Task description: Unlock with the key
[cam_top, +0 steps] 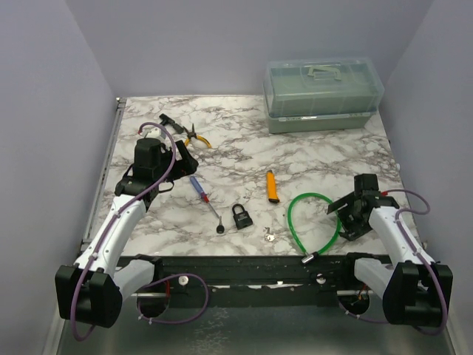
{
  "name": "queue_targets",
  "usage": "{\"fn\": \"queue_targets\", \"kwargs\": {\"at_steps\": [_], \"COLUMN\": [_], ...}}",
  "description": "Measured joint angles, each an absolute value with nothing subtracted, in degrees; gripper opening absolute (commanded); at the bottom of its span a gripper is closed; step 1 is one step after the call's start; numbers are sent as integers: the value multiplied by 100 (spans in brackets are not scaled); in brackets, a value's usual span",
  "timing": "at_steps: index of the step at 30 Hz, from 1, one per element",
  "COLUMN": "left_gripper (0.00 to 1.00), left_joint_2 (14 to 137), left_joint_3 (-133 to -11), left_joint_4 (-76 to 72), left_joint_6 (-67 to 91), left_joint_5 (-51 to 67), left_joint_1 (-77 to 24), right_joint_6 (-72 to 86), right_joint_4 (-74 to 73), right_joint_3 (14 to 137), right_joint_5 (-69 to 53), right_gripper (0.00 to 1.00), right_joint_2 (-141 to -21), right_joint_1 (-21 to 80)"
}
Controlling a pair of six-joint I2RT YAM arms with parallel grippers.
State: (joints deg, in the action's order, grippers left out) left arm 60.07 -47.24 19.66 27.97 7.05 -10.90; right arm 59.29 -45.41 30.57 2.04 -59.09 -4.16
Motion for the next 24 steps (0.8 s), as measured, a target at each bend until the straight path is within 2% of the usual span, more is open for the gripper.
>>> {"fn": "queue_targets", "kwargs": {"at_steps": [7,13,18,24], "left_gripper": [89,89,89,89], "left_joint_2": [6016,6018,6018,6018], "left_joint_3": [-4724,-4727,-4727,-4727], "left_joint_4": [1981,1988,1988,1990], "left_joint_6": [2794,2781,2779,2779], "left_joint_5": [705,705,705,705], "left_joint_1": [-1090,-1090,-1090,-1090], "right_joint_6": [5848,5867,5896,5955], "right_joint_4": [-4652,-4998,-5113,-5144], "right_joint_3": [3039,3400,3448,3441], "right_joint_5": [93,257,366,436], "right_gripper": [84,89,90,83], "right_joint_2": [-5889,-5826,-5701,-5975], "right_joint_1": [-329,-141,-117,67]}}
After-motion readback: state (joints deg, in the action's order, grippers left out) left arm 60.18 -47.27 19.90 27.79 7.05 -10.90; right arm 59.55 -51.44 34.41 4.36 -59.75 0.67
